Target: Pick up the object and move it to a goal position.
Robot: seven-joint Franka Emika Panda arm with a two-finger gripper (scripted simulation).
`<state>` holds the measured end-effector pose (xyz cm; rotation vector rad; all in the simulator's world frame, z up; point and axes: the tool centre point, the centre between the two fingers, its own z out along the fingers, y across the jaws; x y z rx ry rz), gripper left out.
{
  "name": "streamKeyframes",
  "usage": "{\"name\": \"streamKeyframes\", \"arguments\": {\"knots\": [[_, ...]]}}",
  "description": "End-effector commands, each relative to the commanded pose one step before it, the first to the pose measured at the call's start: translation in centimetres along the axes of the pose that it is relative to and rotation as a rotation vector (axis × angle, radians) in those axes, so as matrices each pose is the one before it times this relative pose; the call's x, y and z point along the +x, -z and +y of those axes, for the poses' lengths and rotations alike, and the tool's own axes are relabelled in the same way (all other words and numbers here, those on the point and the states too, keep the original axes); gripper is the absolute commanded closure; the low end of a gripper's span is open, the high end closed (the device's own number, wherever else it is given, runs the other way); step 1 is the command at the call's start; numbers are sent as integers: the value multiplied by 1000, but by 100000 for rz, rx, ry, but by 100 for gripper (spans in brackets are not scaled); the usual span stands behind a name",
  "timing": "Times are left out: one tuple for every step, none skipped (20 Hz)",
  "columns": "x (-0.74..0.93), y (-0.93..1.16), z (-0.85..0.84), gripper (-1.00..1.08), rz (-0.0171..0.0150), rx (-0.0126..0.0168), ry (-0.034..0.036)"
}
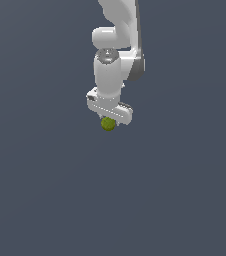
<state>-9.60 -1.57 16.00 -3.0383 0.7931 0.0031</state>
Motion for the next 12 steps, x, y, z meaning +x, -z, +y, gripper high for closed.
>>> {"name": "streamKeyframes", "arguments": {"knots": [[-121, 1034, 974, 108, 140, 30, 71], [-32, 298, 310, 108, 0, 0, 0], [-26, 262, 271, 108, 0, 0, 0], [-20, 226, 233, 108, 0, 0, 0], [-13, 190, 194, 108, 0, 0, 0], [-5, 154, 155, 108, 0, 0, 0], [-4, 122, 105, 108, 36, -59, 3], [12, 82, 78, 108, 0, 0, 0], [20, 46, 39, 108, 0, 0, 0], [19, 15, -15, 108, 38, -56, 11], [31, -20, -30, 108, 0, 0, 0], [11, -12, -15, 108, 0, 0, 0]]}}
